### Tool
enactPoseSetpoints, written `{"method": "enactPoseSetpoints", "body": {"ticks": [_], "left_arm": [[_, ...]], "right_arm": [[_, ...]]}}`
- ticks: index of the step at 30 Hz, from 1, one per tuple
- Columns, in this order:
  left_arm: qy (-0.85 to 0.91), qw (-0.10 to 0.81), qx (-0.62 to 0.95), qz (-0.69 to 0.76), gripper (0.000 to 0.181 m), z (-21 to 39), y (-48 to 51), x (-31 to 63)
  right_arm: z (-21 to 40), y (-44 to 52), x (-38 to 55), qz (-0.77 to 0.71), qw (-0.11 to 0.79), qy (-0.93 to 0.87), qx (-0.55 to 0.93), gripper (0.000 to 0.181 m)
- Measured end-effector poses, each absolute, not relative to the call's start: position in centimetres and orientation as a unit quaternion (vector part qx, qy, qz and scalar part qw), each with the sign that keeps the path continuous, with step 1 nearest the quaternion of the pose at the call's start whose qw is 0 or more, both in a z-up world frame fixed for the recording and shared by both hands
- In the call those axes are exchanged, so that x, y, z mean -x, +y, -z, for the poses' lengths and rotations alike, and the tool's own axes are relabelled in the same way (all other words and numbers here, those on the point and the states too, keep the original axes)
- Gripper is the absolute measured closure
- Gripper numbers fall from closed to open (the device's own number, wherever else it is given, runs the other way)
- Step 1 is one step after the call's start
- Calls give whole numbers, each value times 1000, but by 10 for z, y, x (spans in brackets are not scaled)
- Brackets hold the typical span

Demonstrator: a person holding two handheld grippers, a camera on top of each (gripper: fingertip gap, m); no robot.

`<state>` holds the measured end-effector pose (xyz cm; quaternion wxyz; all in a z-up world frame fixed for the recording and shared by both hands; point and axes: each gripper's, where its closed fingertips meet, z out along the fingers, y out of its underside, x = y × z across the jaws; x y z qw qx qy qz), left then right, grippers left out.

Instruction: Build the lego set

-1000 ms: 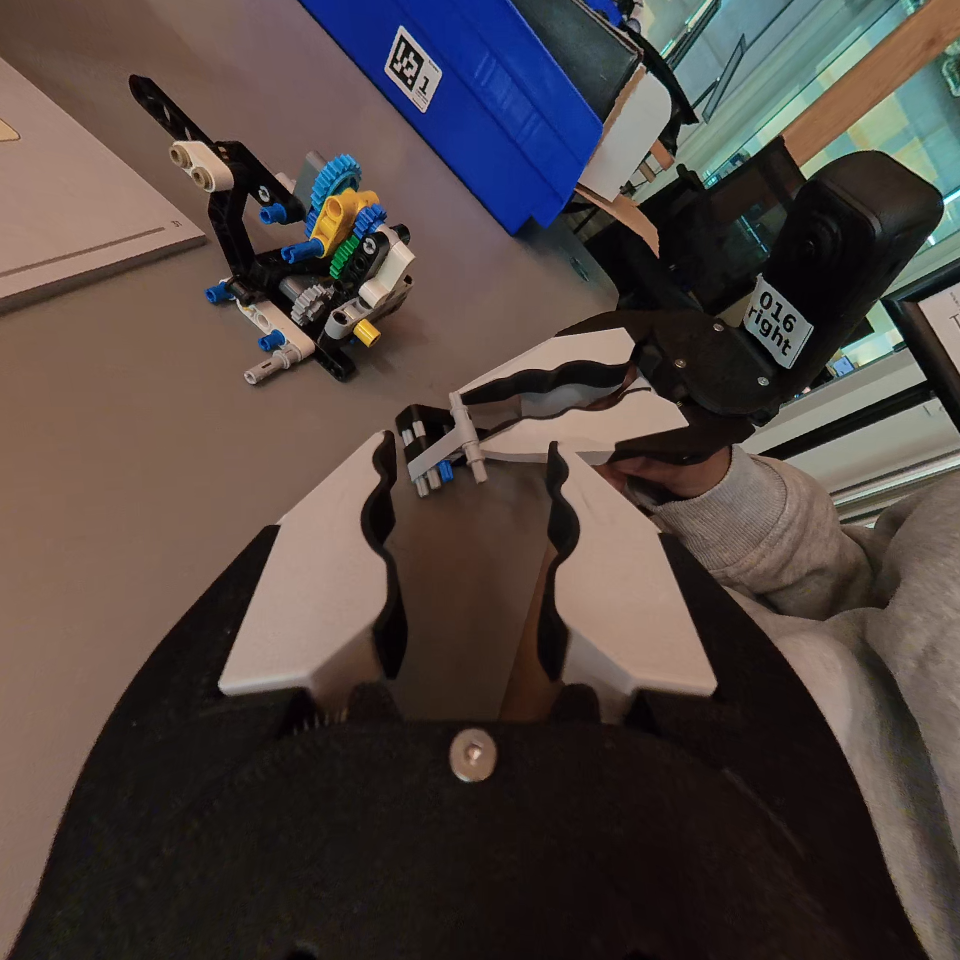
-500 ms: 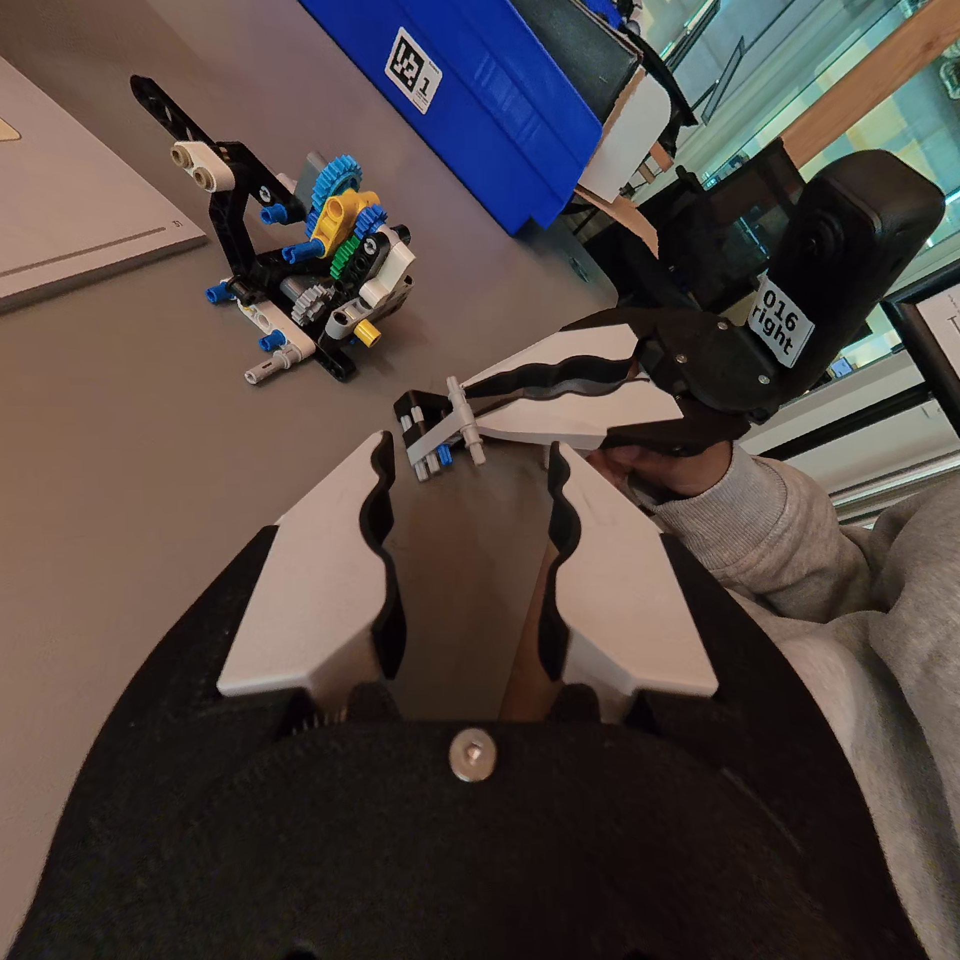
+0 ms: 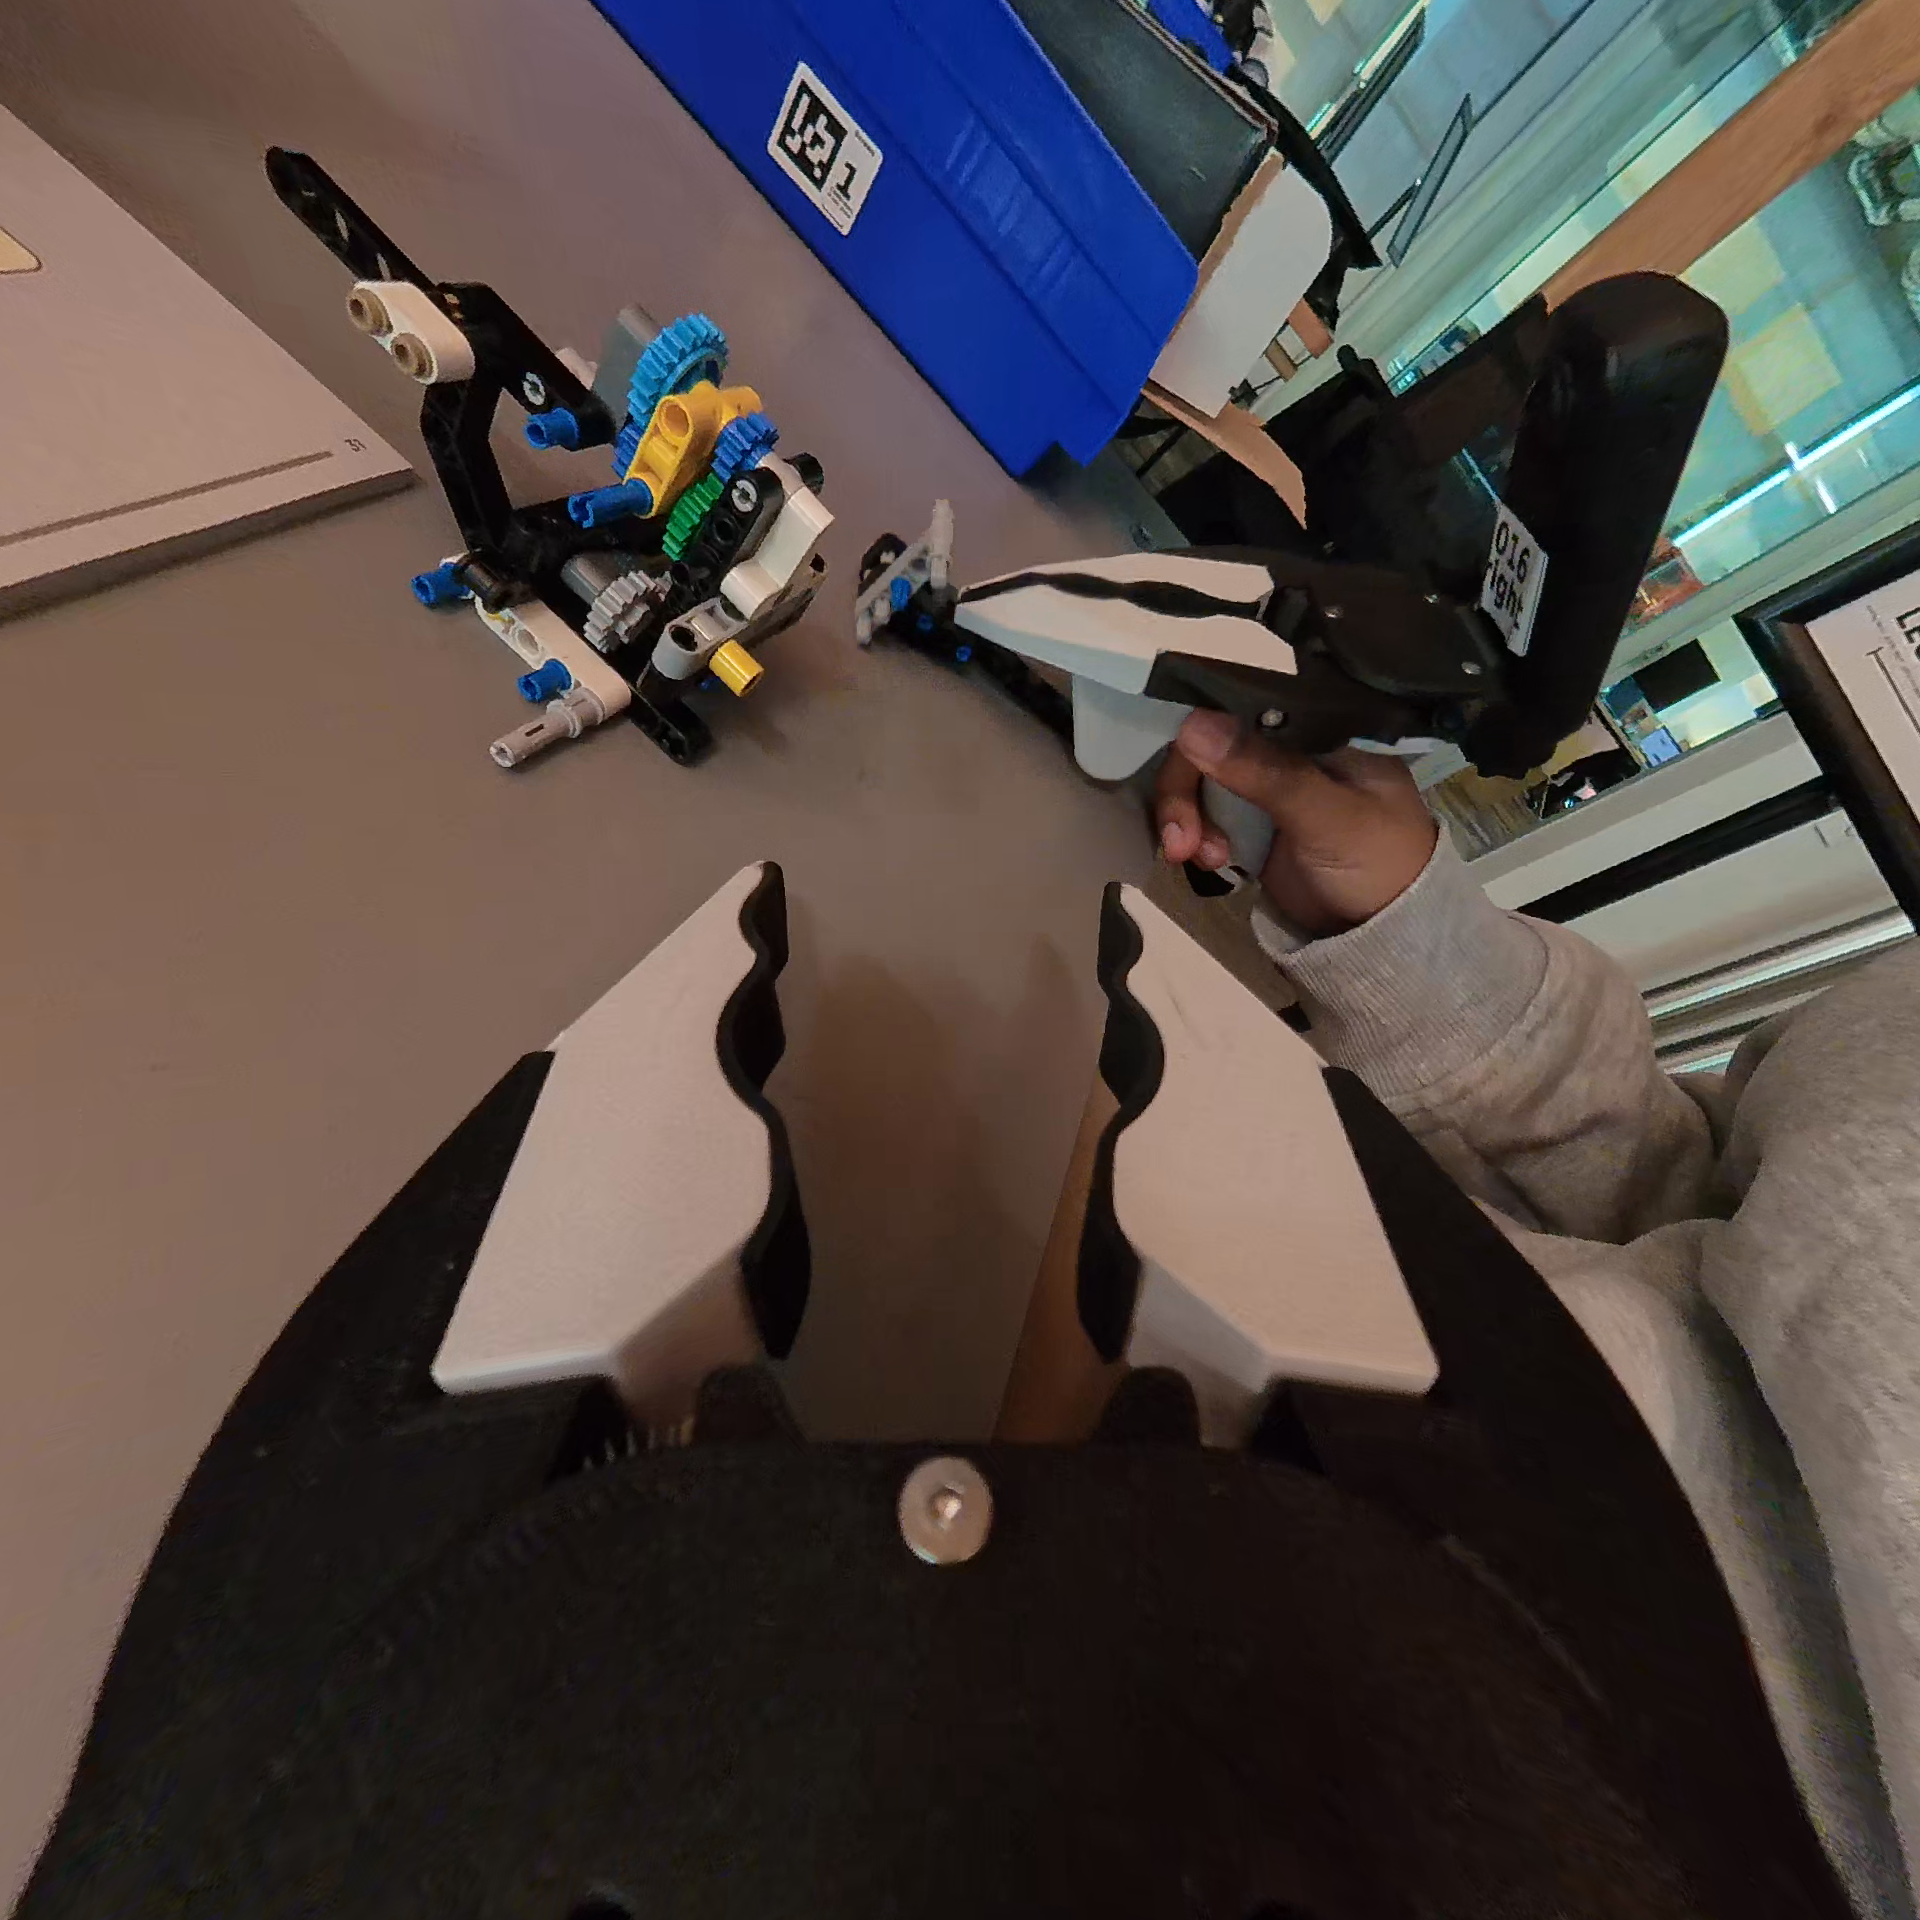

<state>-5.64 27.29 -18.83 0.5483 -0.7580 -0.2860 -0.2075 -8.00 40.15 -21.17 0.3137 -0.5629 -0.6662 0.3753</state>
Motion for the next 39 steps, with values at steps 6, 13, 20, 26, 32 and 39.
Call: {"method": "enactPoseSetpoints", "body": {"ticks": [6,13,20,26,32,39], "left_arm": [[-287,549,756,211,123,188,273,57],[-288,549,754,215,123,188,273,57],[-290,550,752,217,123,187,273,57],[-290,551,752,218,123,187,273,57],[-290,550,752,218,123,187,272,57],[-290,550,753,216,123,188,272,57]], "right_arm": [[212,435,81,-357,336,-620,613,181],[211,441,81,-365,333,-604,626,173],[196,443,81,-400,343,-584,618,158],[164,439,80,-450,387,-562,577,156],[134,423,76,-493,428,-557,513,157],[129,401,75,-519,414,-574,480,155]]}}
